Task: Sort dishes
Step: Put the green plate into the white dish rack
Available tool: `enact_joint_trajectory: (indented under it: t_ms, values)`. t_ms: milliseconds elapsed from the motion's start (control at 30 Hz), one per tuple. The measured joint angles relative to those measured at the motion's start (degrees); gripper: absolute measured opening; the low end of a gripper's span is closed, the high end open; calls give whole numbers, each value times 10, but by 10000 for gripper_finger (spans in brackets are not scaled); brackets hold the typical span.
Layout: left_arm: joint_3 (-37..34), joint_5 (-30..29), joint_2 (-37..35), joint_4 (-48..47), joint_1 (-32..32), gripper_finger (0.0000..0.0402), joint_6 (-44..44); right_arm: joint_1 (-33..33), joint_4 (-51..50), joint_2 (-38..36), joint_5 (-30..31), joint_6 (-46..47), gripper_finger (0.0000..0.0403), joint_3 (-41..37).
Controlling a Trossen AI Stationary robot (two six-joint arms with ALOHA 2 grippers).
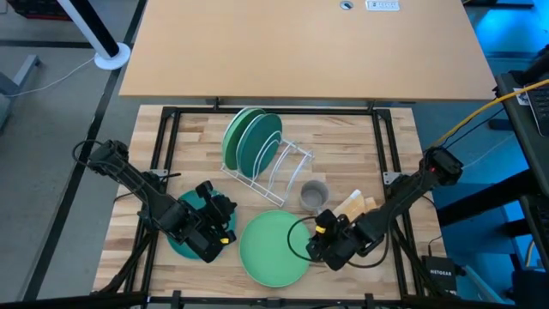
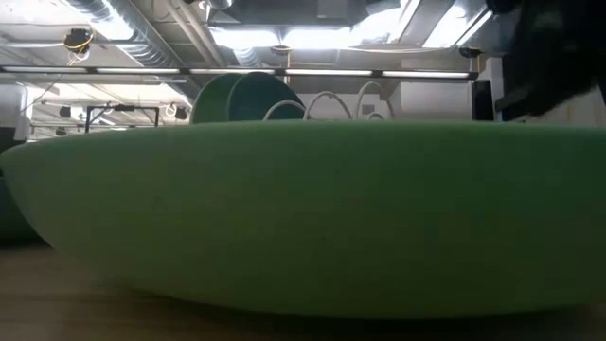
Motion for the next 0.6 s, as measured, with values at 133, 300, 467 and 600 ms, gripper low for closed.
enact_joint_trajectory:
  t_ms: [133, 300, 467, 600]
  values:
    - [0, 0, 0, 0, 0, 1, 0, -4, 24, 0, -16, 2, 182, -27]
    - [0, 0, 0, 0, 0, 1, -1, -12, 94, 0, -28, 2, 182, -57]
    - [0, 0, 0, 0, 0, 1, -2, -19, 94, 0, -35, 15, 182, -72]
    - [0, 0, 0, 0, 0, 1, -2, -19, 99, 0, -37, 28, 182, -83]
